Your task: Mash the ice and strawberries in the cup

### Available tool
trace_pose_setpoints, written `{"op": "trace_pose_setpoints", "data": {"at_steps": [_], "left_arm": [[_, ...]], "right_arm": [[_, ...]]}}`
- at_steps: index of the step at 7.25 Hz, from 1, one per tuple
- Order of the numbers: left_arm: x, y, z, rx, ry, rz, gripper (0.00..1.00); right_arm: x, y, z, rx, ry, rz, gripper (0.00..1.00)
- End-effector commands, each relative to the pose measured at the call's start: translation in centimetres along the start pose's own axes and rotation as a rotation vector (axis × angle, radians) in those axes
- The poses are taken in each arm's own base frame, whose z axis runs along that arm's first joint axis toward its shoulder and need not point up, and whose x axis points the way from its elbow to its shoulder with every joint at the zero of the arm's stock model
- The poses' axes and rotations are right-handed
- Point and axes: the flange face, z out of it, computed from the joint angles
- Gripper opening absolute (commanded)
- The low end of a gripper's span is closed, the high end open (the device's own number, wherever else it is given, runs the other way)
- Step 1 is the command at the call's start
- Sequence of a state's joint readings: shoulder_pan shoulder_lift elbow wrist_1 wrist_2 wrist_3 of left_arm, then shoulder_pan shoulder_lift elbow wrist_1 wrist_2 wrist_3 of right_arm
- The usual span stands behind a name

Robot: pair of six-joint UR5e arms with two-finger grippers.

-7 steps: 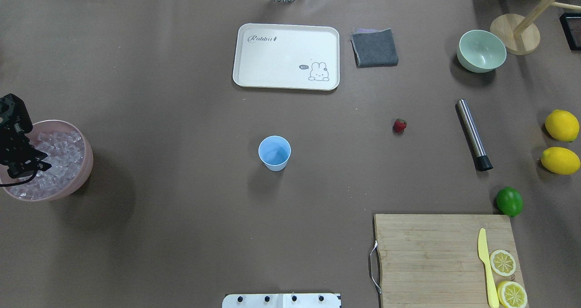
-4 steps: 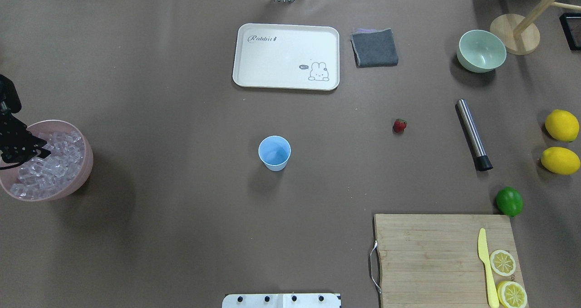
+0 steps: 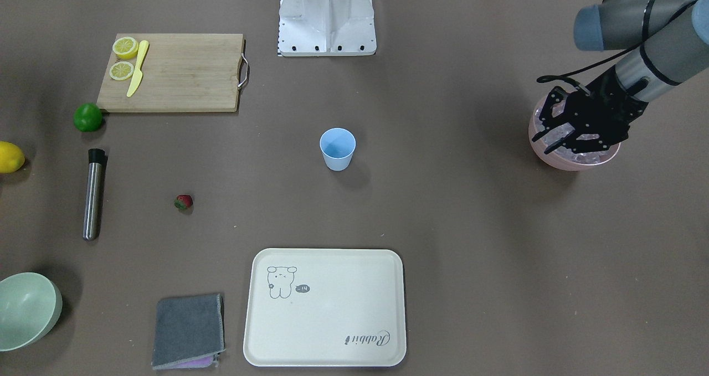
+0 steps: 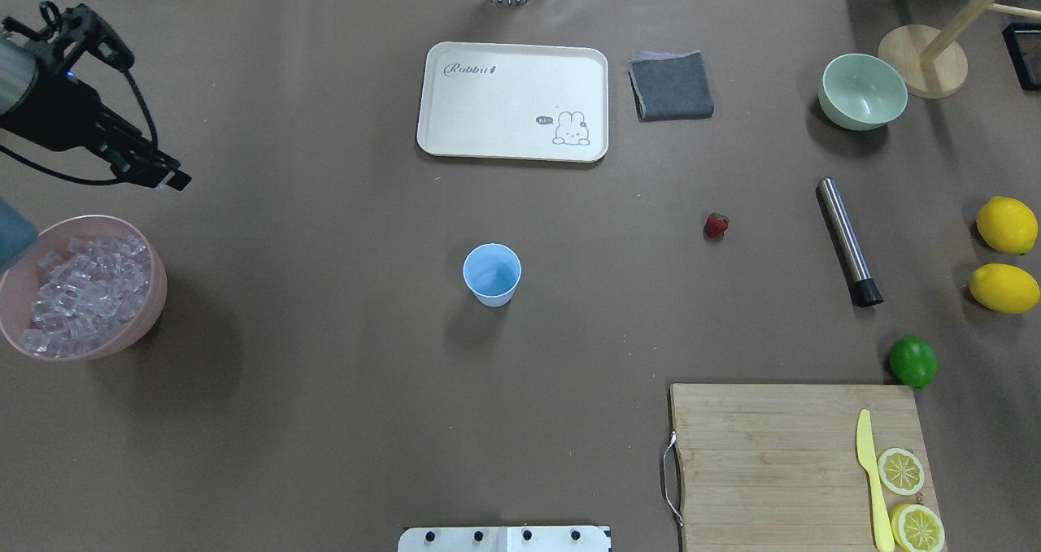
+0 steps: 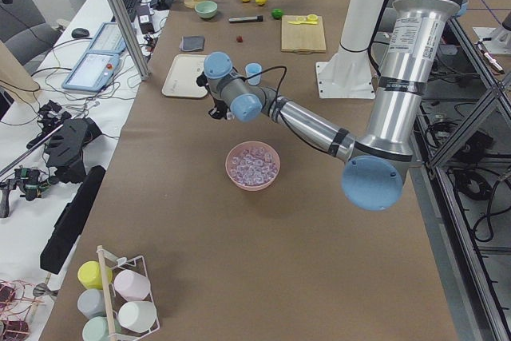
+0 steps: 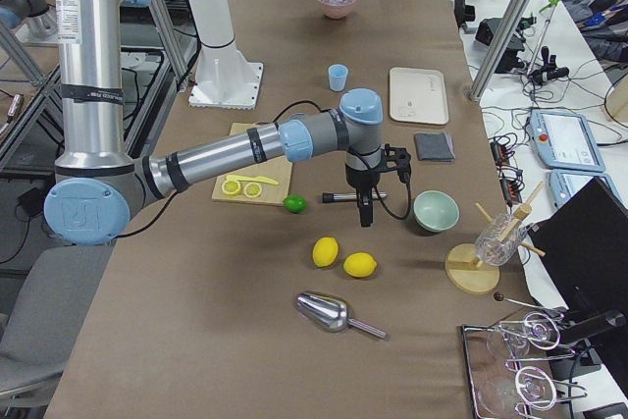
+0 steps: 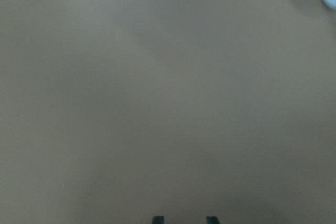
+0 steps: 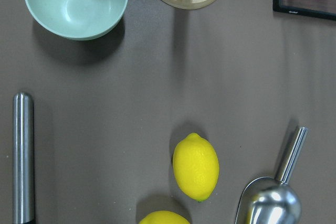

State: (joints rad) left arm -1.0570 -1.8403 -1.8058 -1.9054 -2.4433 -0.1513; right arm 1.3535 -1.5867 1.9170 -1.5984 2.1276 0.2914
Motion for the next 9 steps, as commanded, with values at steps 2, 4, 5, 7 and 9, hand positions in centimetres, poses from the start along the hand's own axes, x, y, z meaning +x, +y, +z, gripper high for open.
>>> {"op": "trace_pose_setpoints", "data": {"at_steps": [2,4,5,7,9], "left_arm": [[8.1,-7.5,2.4,0.03,0.082,-0.085,0.0],[13.2,-10.9,5.3,0.049,0.07,-0.111,0.0],[15.0,-11.6,6.2,0.057,0.079,-0.128,0.0],[19.5,-12.8,11.7,0.123,0.048,-0.171,0.0],[22.4,-12.5,15.1,0.172,0.057,-0.203,0.0]], "right_arm": [[-0.3,-0.2,0.0,0.001,0.0,-0.004,1.0],[-0.3,-0.3,-0.1,0.003,0.0,-0.006,1.0],[-0.4,-0.5,-0.2,0.004,-0.001,-0.007,1.0],[-0.7,-0.8,-0.1,0.008,0.002,-0.012,1.0],[-0.6,-0.8,-0.1,0.01,0.005,-0.012,1.0]]}}
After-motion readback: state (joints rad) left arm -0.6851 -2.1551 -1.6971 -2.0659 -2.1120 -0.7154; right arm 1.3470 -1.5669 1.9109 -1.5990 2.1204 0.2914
